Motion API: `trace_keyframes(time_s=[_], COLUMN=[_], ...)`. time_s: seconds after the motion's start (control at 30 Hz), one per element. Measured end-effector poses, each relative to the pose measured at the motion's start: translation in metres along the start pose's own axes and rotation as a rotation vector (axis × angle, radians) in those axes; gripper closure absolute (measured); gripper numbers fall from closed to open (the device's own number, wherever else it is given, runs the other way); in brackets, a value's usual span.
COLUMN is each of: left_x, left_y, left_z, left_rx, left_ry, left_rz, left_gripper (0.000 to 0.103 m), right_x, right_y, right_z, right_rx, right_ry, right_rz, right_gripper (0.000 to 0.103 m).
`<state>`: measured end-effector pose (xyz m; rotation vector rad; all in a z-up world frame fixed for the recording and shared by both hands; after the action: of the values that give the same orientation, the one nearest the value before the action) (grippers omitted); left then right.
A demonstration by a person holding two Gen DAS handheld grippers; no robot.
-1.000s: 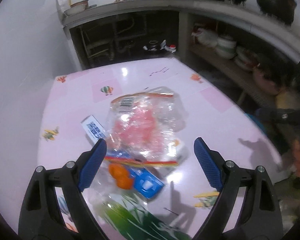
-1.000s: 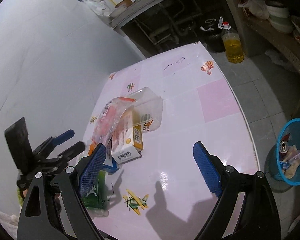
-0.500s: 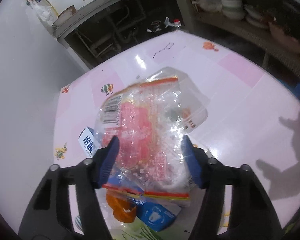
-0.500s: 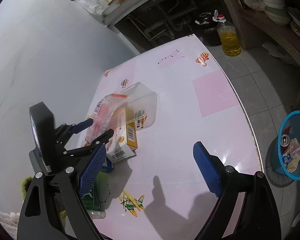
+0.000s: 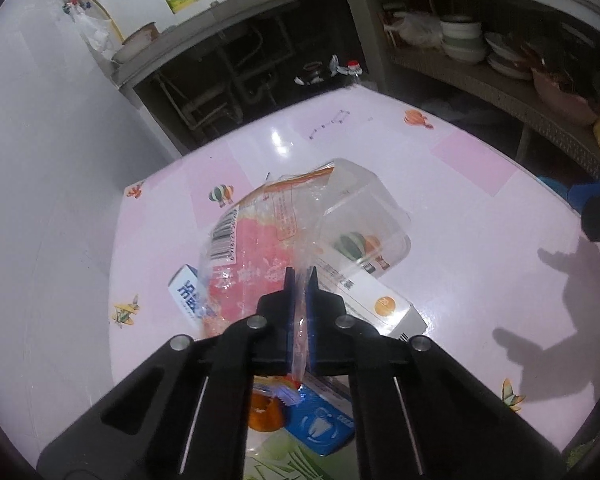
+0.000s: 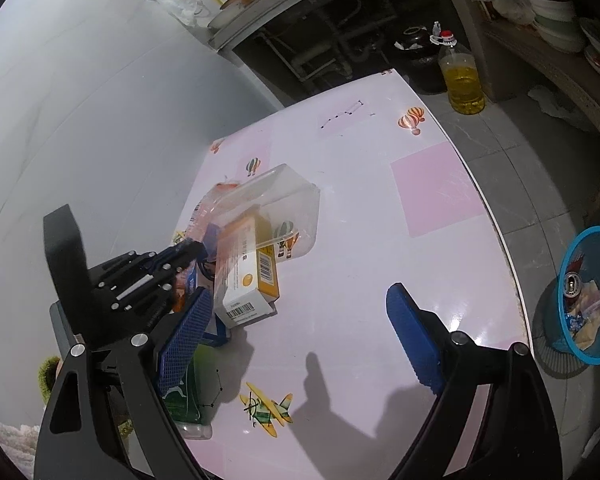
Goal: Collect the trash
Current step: 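Grasp the clear bag with red print with the left tool and lift it, then grasp the orange peel with the right tool while the left tool holds the bag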
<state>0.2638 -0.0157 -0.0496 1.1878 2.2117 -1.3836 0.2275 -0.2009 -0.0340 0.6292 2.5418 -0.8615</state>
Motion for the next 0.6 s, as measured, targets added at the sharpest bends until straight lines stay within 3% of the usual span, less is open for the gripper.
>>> trace_keyframes(time_s=[0.3,0.6], left_x=[-0.008,-0.005], left_y=[-0.019,-0.046], left_z=[-0.039,-0.101], left_rx=[-0.03,-0.031], left_ry=[-0.12,-0.335], left_rz=[0.112,0.183], left_gripper=[0.102,0.102], right_x=[0.0,-0.001], right_y=[0.003,0.015], right_z=[-0.004,-0.022], right_rx=[0.0,-0.049], right_ry=[-0.014,-0.059], right_rz=[-0.002,-0.04], right_gripper=[0.017,0.017])
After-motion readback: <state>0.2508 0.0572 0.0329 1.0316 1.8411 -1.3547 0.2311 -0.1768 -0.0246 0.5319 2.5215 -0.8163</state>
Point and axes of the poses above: each gripper's, at about its wrist camera, not at the fingertips, and y roughly the way its jaws point, z to its right, x to its underside, the point moved 2 cm from there along y, roughly the way its jaws point, and after that the axes turned 15 degrees about -x, right-handed, at the moved point
